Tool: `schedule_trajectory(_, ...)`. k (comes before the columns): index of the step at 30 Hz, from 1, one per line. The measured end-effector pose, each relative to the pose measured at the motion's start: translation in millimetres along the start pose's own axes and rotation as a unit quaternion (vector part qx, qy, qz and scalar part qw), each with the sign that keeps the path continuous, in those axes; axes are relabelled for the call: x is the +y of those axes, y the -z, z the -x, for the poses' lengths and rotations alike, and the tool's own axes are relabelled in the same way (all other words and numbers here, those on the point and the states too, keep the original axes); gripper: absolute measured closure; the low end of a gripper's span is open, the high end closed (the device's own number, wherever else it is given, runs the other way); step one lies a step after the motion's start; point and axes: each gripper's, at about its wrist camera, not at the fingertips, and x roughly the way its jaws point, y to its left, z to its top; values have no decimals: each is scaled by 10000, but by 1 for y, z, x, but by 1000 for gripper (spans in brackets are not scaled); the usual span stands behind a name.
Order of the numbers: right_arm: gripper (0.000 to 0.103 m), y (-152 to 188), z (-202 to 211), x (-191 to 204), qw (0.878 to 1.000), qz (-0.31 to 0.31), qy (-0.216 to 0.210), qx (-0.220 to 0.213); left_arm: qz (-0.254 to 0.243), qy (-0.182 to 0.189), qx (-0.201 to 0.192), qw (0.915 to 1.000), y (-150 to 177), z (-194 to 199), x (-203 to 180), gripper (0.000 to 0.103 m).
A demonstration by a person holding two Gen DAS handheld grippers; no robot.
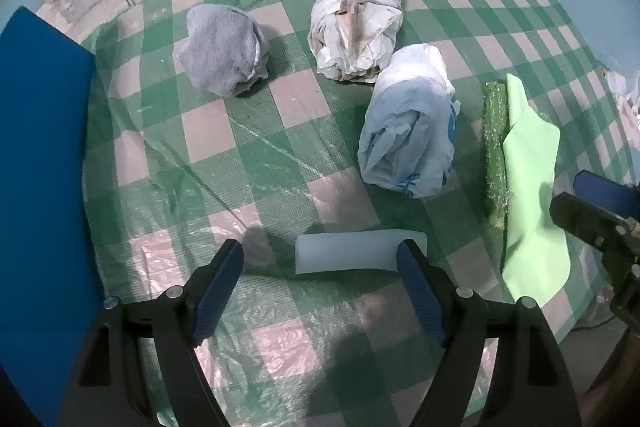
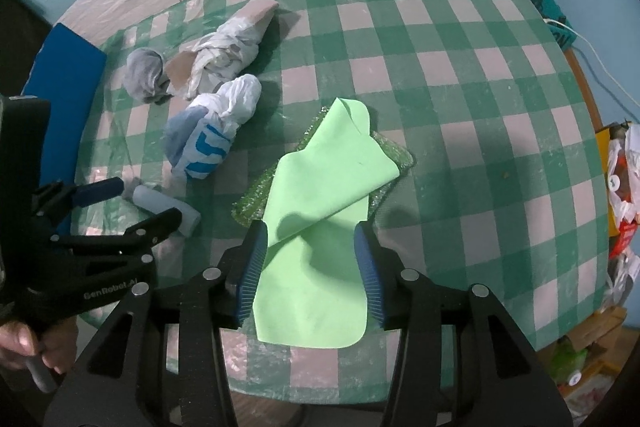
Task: Organize soft objects
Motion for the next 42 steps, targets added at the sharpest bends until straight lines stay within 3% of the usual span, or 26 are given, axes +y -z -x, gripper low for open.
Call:
schedule_trajectory(4,58,-1,0,-1,10000,-6,6,-2,-54,30,-154,9999,0,-1,2,23)
schedule_trajectory(9,58,-2,1,-1,10000,-1,11,-16,-204,362,-253,9988,7,4,-1,54)
schedule_trajectory(12,57,-2,0,-1,10000,-17,16,7,-318,362,-258,9985,11,5,-3,58)
schedule_trajectory(20,57,-3,2,-3,10000,-51,18,-26,-659,593,-325,9955,14,23,1,57)
schedule_trajectory(24,56,-2,3,-3,10000,-46,17,-32,-1089,476,-388,9922,9,25,-3,37)
schedule_trajectory(27,52,-2,2,-2,10000,-39,22,-28,-1405,379,-512,9880,10,28,-8,32)
schedule_trajectory(32,52,-1,1,-3,10000,-60,39,-16,-1832,443,-450,9810,9,24,-13,30)
schedule_trajectory(42,52,-1,-2,-4,10000,-69,51,42,-2051,532,-376,9766,12,16,-23,28)
